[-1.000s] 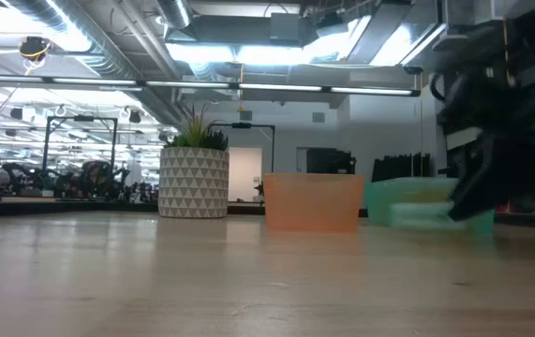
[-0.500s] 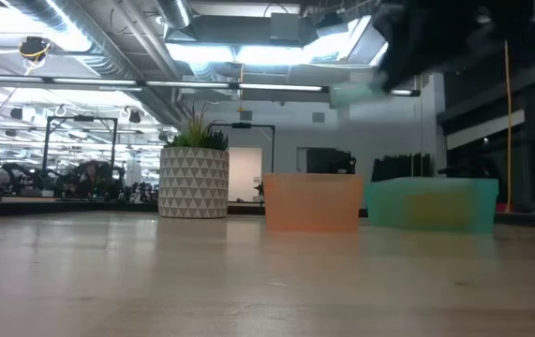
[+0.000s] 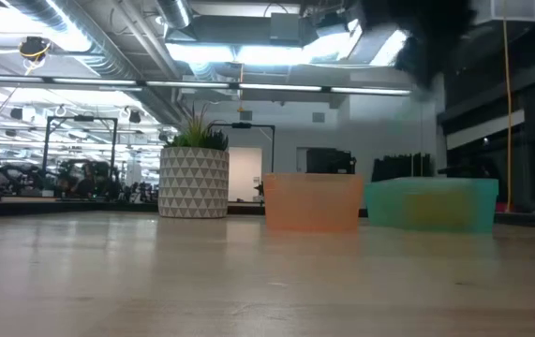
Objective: Pick and place medicine bottles into bin by pill shape (circle, oval)
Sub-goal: Adjust the small blue bottle
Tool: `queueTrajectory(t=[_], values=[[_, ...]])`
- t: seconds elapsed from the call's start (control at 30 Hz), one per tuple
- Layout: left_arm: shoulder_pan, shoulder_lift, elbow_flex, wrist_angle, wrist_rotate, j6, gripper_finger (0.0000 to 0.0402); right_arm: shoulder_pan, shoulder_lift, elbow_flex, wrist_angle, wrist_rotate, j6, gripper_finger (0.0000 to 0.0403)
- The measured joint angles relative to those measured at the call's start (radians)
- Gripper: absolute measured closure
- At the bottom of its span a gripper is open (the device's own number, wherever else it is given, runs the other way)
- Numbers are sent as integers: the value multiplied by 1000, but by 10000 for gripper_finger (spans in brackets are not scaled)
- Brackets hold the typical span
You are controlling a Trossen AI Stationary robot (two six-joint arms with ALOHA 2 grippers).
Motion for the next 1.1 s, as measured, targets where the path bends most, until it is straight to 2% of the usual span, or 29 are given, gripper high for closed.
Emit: queueTrajectory(t=[0.1, 0.23, 0.3, 0.47, 0.77, 1.1], values=[[0, 0, 0, 0, 0, 19, 214, 17, 80, 0, -129, -142, 171, 278], [0, 0, 0, 0, 0, 48, 214, 44, 178, 0, -264, -252, 367, 278], [0, 0, 0, 0, 0, 52, 214, 58, 221, 0, -274, -303, 381, 278], [0, 0, 0, 0, 0, 52, 214, 93, 314, 0, -167, -437, 321, 278], [0, 0, 0, 0, 0, 54, 214, 108, 403, 0, -54, -453, 323, 278], [0, 0, 0, 0, 0, 54, 214, 108, 418, 0, -81, -476, 354, 278]])
